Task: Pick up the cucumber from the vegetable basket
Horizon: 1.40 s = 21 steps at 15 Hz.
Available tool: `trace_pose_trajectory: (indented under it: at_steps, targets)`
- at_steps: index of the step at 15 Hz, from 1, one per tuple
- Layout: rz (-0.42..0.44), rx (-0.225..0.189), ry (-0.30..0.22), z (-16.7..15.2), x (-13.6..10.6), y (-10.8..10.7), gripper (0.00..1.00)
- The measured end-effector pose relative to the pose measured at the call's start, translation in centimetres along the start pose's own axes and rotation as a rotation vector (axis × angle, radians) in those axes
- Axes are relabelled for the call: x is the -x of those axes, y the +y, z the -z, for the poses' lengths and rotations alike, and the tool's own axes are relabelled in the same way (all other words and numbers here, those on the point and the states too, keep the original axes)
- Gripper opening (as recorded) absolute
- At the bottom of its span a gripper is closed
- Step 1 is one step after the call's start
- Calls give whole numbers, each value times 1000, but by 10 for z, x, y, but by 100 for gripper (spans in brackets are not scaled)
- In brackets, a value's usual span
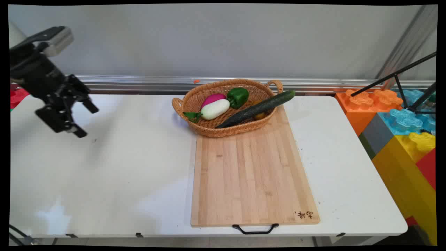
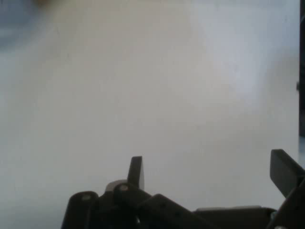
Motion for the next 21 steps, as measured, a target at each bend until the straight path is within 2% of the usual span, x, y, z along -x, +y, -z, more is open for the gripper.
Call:
trace_pose_trajectory:
  at_steps: [4,9,13,21]
  targets:
    - [-13,-46,102,-17,-47,-8,100]
    - [-15,-116,192,-53,-124,-32,100]
    - [1,-134,223,-90,-176,-50,100]
    - [91,-147,252,-183,-248,-85,100]
